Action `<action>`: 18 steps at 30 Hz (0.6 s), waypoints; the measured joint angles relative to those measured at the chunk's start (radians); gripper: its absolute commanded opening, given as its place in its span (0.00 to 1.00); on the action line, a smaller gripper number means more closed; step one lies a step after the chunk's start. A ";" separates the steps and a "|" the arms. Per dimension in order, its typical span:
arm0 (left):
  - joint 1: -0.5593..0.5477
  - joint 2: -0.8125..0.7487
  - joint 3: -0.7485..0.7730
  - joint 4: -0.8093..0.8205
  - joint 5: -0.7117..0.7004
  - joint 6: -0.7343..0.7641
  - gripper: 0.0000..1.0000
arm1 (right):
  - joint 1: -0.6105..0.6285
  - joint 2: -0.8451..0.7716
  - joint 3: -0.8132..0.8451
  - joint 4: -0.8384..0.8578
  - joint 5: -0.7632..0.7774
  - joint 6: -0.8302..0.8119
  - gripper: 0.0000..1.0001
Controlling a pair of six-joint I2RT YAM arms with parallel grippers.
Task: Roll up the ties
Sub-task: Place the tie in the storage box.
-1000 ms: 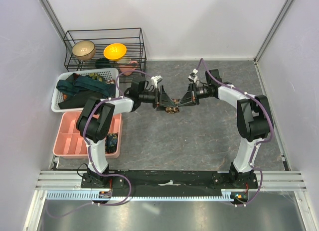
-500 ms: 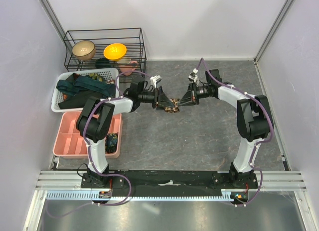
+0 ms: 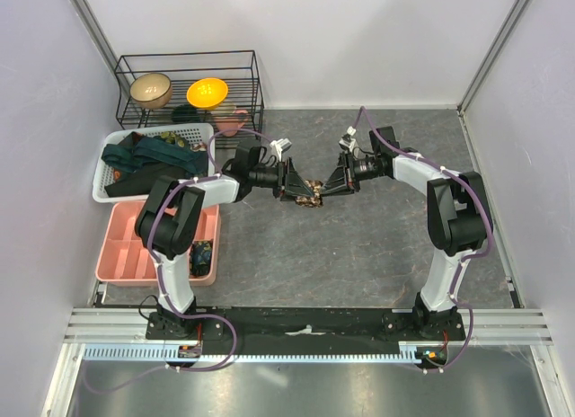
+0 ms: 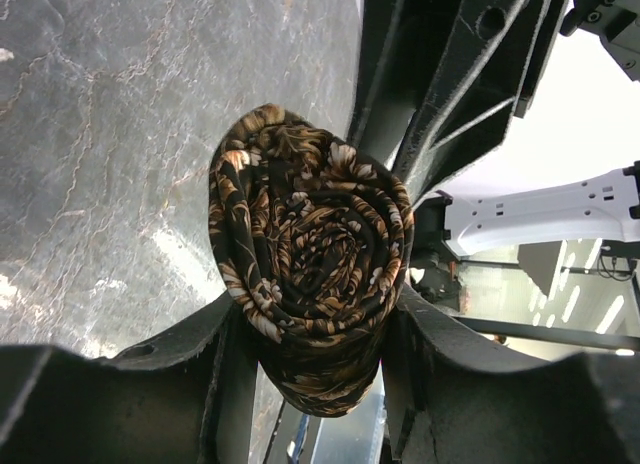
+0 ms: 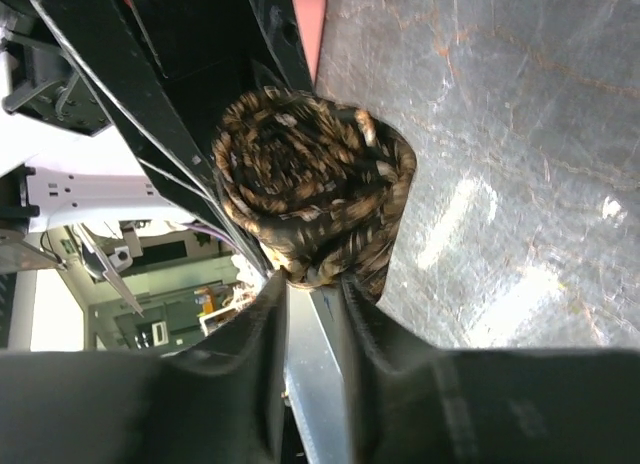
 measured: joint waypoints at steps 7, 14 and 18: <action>0.020 -0.080 0.005 -0.195 -0.030 0.145 0.02 | 0.000 0.000 0.015 -0.090 0.006 -0.085 0.85; 0.067 -0.203 0.018 -0.557 -0.077 0.414 0.02 | 0.000 -0.003 0.115 -0.259 0.069 -0.245 0.98; 0.150 -0.286 0.023 -0.771 -0.101 0.572 0.02 | 0.000 -0.003 0.169 -0.345 0.139 -0.347 0.98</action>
